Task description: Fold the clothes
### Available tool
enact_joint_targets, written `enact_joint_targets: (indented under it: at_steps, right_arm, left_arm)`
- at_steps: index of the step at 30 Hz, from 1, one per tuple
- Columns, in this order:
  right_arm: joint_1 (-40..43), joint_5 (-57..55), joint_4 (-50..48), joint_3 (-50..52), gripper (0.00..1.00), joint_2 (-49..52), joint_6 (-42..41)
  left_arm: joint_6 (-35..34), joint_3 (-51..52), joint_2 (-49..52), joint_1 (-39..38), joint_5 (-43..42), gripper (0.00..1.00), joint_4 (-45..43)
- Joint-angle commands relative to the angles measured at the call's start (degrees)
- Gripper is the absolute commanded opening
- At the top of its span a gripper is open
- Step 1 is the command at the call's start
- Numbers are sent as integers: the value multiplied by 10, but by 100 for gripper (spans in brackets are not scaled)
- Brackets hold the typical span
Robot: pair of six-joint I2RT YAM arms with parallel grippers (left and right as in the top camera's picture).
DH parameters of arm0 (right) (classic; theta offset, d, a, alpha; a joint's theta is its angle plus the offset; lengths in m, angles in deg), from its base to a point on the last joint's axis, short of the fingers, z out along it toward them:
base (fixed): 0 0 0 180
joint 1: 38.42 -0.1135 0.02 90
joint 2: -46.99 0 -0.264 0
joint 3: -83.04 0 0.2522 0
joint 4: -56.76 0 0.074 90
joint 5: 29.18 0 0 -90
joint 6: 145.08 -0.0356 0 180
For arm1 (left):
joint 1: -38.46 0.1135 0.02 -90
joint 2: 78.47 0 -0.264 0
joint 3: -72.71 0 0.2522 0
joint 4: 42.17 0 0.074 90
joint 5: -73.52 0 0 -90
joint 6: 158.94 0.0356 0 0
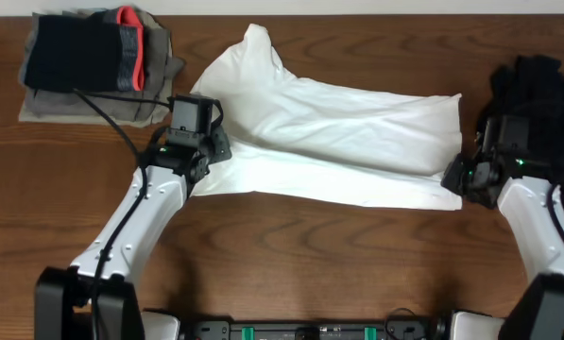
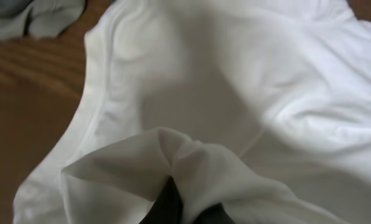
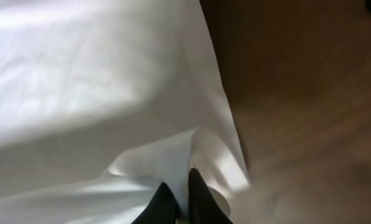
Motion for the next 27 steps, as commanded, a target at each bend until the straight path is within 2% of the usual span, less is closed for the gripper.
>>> enact_joint_targets:
  at_steps: [1,14,24,26,27]
  right_arm:
    - [9,-12,-21,3,6,27,15]
    - [9,-12,-93,3,10,46,17]
    - [9,-13,-139,4,11,46,17]
    - [9,-13,-156,4,12,47,17]
    - [9,-14,-165,4,13,48,17]
  left_arm:
    - [26,-10,12,2,8,6,-22]
    - [42,-9,40,2,8,6,-68]
    - [55,-9,99,2,28,5,-161]
    - [55,-9,114,2,28,6,-188]
    - [55,-9,120,3,28,17,-200]
